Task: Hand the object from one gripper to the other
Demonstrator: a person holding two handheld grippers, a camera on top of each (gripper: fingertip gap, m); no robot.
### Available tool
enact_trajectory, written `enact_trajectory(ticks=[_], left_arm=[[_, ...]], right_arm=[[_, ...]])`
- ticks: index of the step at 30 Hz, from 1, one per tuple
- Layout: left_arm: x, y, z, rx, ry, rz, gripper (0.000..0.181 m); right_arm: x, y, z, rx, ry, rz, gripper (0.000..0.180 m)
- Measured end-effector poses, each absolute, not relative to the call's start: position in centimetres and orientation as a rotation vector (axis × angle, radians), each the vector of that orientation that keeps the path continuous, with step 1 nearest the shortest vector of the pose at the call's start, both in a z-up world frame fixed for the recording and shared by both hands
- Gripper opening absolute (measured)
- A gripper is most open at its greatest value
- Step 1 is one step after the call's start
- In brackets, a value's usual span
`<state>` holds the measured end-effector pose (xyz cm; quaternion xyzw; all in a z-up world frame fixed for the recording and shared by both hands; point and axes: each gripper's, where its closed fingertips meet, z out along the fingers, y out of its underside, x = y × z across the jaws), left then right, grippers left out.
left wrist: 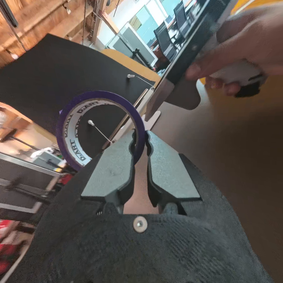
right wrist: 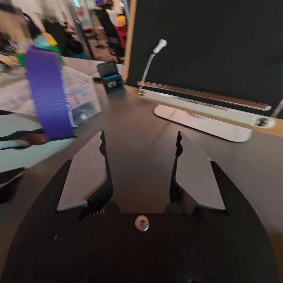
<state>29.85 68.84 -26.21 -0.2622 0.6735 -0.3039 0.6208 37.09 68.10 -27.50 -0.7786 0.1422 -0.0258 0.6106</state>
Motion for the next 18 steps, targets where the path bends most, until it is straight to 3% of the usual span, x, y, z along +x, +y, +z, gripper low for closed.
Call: enact_trajectory(ticks=[1, 3, 7, 11, 14, 16, 17, 18], left_arm=[[29.8, 68.9, -26.3, -0.634, 1.553, -0.748, 0.007], [29.8, 68.6, -26.5, -0.658, 1.568, -0.828, 0.007], [29.6, 68.1, -26.6, -0.632, 1.591, -0.876, 0.007], [29.5, 68.3, -26.6, -0.646, 1.599, -0.902, 0.007], [29.7, 68.6, -27.1, -0.659, 1.619, -0.854, 0.007], [30.0, 69.3, -27.6, -0.712, 1.621, -0.809, 0.007], [30.2, 69.9, -28.1, -0.762, 1.629, -0.78, 0.007], [30.3, 70.4, -28.6, -0.812, 1.643, -0.768, 0.007]], right_arm=[[36.3, 68.4, -27.2, -1.774, 0.3, 0.011, 0.09], [34.6, 68.9, -26.4, -1.715, 0.257, 0.159, 0.088], [32.8, 69.1, -25.2, -1.604, 0.228, 0.401, 0.05], [31.9, 69.2, -24.9, -1.571, 0.204, 0.513, 0.036], [30.8, 69.1, -24.7, -1.58, 0.106, 0.483, 0.001], [31.2, 69.2, -24.9, -1.602, 0.102, 0.382, 0.007], [30.8, 69.1, -24.8, -1.6, 0.064, 0.374, 0.052], [30.8, 69.0, -24.8, -1.601, 0.057, 0.364, 0.082]])
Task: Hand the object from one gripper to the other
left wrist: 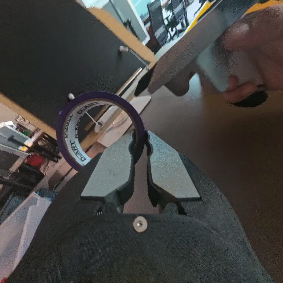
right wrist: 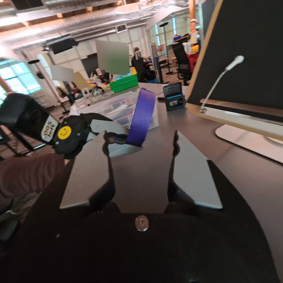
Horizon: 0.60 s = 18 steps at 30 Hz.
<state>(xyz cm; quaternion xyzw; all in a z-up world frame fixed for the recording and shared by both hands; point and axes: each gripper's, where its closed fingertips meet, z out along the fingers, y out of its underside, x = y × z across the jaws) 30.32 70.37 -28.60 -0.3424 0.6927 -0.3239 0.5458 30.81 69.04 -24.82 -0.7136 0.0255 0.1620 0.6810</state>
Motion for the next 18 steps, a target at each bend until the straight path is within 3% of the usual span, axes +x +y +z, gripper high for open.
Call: enact_trajectory(ticks=[1, 6, 11, 14, 16, 17, 18], left_arm=[[30.4, 70.6, -28.9, -0.844, 1.649, -0.783, 0.007], [30.4, 69.4, -30.1, -0.819, 1.729, -0.81, 0.007], [30.4, 67.9, -30.5, -0.715, 1.762, -0.729, 0.007], [30.1, 67.6, -30.4, -0.706, 1.784, -0.767, 0.007], [29.8, 67.2, -30.2, -0.688, 1.793, -0.799, 0.007], [29.8, 67.1, -30.2, -0.669, 1.789, -0.79, 0.007], [29.8, 67.2, -30.1, -0.652, 1.776, -0.77, 0.007]], right_arm=[[31.3, 69.1, -25.2, -1.621, 0.085, 0.33, 0.068], [30.8, 69.5, -25.6, -1.651, 0.068, 0.304, 0.078], [28.7, 70.5, -26.8, -1.71, 0.02, 0.381, 0.065], [28.9, 70.1, -26.2, -1.681, -0.008, 0.379, 0.03], [28.8, 70.1, -26.2, -1.669, 0.018, 0.449, 0.032], [29.3, 70.2, -26.2, -1.66, 0.056, 0.446, 0.045], [29.6, 70.2, -26.2, -1.656, 0.076, 0.436, 0.039]])
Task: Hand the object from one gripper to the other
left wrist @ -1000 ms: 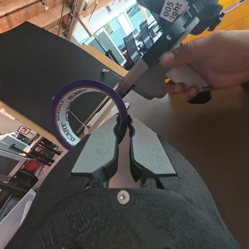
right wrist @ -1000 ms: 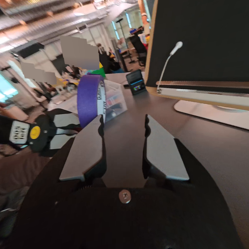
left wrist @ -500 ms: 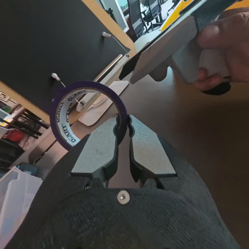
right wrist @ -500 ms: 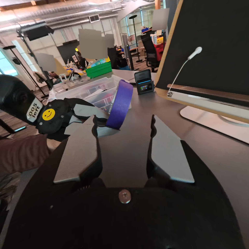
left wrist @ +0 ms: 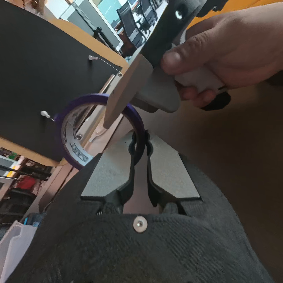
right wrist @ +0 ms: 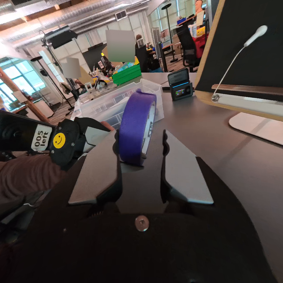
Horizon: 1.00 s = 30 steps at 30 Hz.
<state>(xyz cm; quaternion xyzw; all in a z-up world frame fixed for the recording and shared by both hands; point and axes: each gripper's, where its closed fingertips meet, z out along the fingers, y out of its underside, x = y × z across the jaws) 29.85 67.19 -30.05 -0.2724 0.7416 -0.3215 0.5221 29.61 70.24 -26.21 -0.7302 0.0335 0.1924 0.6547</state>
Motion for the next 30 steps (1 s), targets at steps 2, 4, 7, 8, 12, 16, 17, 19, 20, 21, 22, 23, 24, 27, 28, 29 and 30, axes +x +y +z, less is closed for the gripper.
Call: enact_trajectory(ticks=[2, 4, 7, 8, 12, 16, 17, 19, 20, 21, 22, 23, 24, 27, 28, 29, 30], left_arm=[[29.9, 67.3, -30.2, -0.652, 1.777, -0.756, 0.007], [30.0, 67.3, -30.4, -0.698, 1.786, -0.793, 0.008], [29.9, 67.8, -30.4, -0.831, 1.788, -0.936, 0.013], [29.8, 68.1, -29.9, -0.881, 1.765, -1.012, 0.016], [29.7, 69.9, -28.3, -1.156, 1.634, -1.353, 0.045], [29.6, 69.5, -28.2, -1.44, 1.56, -1.832, 0.082], [29.5, 69.5, -27.6, -1.482, 1.514, -1.983, 0.087], [29.1, 70.2, -26.4, -1.527, 1.396, -2.228, 0.087], [29.0, 70.4, -26.1, -1.529, 1.374, -2.278, 0.081], [28.9, 70.1, -26.4, -1.525, 1.413, -2.261, 0.07], [28.9, 69.9, -27.0, -1.526, 1.462, -2.2, 0.064], [29.1, 69.8, -27.3, -1.529, 1.484, -2.138, 0.07], [29.2, 69.9, -27.1, -1.521, 1.472, -2.119, 0.082], [28.9, 70.6, -26.2, -1.478, 1.422, -2.13, 0.057], [28.8, 70.6, -26.1, -1.454, 1.435, -2.121, 0.052], [28.8, 70.4, -26.1, -1.449, 1.454, -2.121, 0.052], [28.7, 70.4, -26.1, -1.446, 1.465, -2.127, 0.051]], right_arm=[[29.1, 69.9, -26.1, -1.674, 0.027, 0.422, 0.029], [29.2, 69.9, -26.4, -1.72, -0.006, 0.352, 0.029], [31.0, 69.8, -26.1, -1.726, -0.001, 0.076, 0.027], [31.9, 69.5, -26.1, -1.743, -0.01, -0.057, 0.026], [34.3, 68.3, -25.8, -1.785, -0.144, -0.63, 0.025], [31.9, 69.0, -26.1, -1.768, -0.45, -0.891, 0.025], [31.1, 69.2, -26.2, -1.742, -0.537, -0.96, 0.025], [30.3, 69.5, -26.4, -1.69, -0.666, -1.117, 0.025], [30.1, 69.7, -26.6, -1.677, -0.715, -1.178, 0.026], [29.7, 69.9, -26.9, -1.668, -0.752, -1.213, 0.026], [29.2, 70.1, -27.2, -1.662, -0.787, -1.223, 0.026], [28.5, 70.3, -27.6, -1.659, -0.825, -1.225, 0.026], [28.0, 70.5, -28.0, -1.652, -0.867, -1.236, 0.026], [27.2, 70.5, -27.4, -1.57, -0.911, -1.338, 0.026], [27.0, 70.4, -27.3, -1.558, -0.917, -1.342, 0.025], [26.8, 70.3, -27.4, -1.564, -0.914, -1.332, 0.026], [26.7, 70.3, -27.5, -1.567, -0.911, -1.314, 0.026]])
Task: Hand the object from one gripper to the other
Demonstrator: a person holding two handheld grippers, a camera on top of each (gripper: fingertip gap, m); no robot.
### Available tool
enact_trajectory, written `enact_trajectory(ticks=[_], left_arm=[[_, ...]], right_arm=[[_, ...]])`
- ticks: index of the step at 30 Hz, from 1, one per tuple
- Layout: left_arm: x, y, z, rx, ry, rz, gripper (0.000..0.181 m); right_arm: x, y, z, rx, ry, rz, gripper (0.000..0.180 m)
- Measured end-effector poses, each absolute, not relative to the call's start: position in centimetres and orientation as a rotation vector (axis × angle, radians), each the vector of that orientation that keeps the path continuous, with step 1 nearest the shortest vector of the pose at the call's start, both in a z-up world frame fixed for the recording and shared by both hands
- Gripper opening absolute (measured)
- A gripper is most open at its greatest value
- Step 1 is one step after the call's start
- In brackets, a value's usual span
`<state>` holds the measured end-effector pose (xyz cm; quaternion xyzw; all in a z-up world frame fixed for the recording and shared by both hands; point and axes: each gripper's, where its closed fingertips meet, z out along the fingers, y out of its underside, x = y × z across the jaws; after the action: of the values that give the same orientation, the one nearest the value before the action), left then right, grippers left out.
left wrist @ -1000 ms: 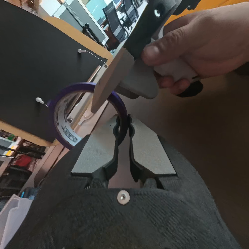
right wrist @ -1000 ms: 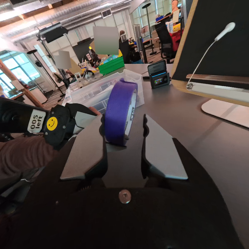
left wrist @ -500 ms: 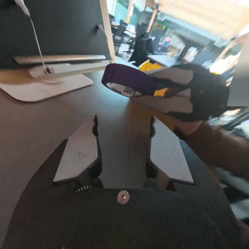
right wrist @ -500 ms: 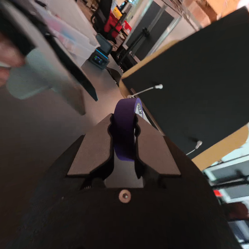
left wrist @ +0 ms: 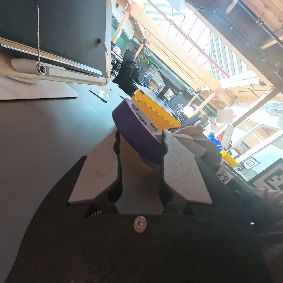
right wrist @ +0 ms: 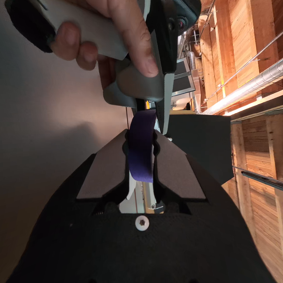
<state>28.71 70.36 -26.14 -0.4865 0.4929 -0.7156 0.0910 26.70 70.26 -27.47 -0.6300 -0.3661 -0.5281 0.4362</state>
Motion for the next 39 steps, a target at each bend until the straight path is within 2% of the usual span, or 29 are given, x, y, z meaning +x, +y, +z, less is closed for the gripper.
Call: enact_trajectory(ticks=[3, 6, 9, 10, 12, 13, 15, 17, 23, 26, 29, 32, 34, 39], left_arm=[[28.7, 70.3, -25.9, -1.436, 1.451, -2.157, 0.049], [28.7, 70.3, -26.2, -1.437, 1.476, -2.122, 0.046], [28.6, 70.1, -26.3, -1.404, 1.518, -2.063, 0.04], [28.6, 70.1, -26.0, -1.376, 1.514, -2.05, 0.038], [28.5, 70.3, -25.6, -1.326, 1.524, -1.988, 0.033], [28.4, 70.3, -25.5, -1.3, 1.537, -1.948, 0.03], [28.5, 70.4, -25.4, -1.249, 1.552, -1.849, 0.026], [28.4, 70.1, -25.3, -1.178, 1.589, -1.751, 0.026], [27.0, 67.3, -23.5, -0.941, 1.652, -1.802, 0.025], [25.3, 65.7, -21.9, -0.759, 1.657, -1.915, 0.026], [24.7, 64.8, -21.5, -0.721, 1.669, -2.006, 0.026], [26.3, 66.3, -22.4, -0.888, 1.629, -1.94, 0.031], [27.4, 67.4, -23.6, -0.959, 1.638, -1.76, 0.047], [28.1, 68.2, -25.1, -0.886, 1.669, -1.367, 0.048]], right_arm=[[26.5, 70.1, -27.7, -1.614, -0.873, -1.196, 0.028], [27.5, 69.6, -27.6, -1.674, -0.784, -1.081, 0.038], [29.2, 68.9, -27.3, -1.728, -0.654, -0.948, 0.064], [29.4, 68.7, -27.4, -1.744, -0.627, -0.86, 0.066], [28.3, 68.3, -28.1, -1.782, -0.589, -0.549, 0.057], [27.8, 67.9, -28.3, -1.812, -0.571, -0.393, 0.059], [28.2, 67.1, -27.5, -1.806, -0.506, -0.233, 0.058], [29.6, 66.4, -25.5, -1.72, -0.378, -0.147, 0.049], [30.2, 66.3, -25.2, -1.684, -0.221, 0.187, 0.069], [27.9, 66.3, -25.6, -1.682, -0.286, 0.347, 0.06], [26.2, 66.0, -25.3, -1.664, -0.395, 0.353, 0.024], [28.4, 66.4, -25.2, -1.686, -0.37, 0.118, 0.023], [30.6, 66.5, -25.3, -1.717, -0.282, 0.005, 0.023], [32.3, 66.6, -26.2, -1.759, -0.048, 0.329, 0.022]])
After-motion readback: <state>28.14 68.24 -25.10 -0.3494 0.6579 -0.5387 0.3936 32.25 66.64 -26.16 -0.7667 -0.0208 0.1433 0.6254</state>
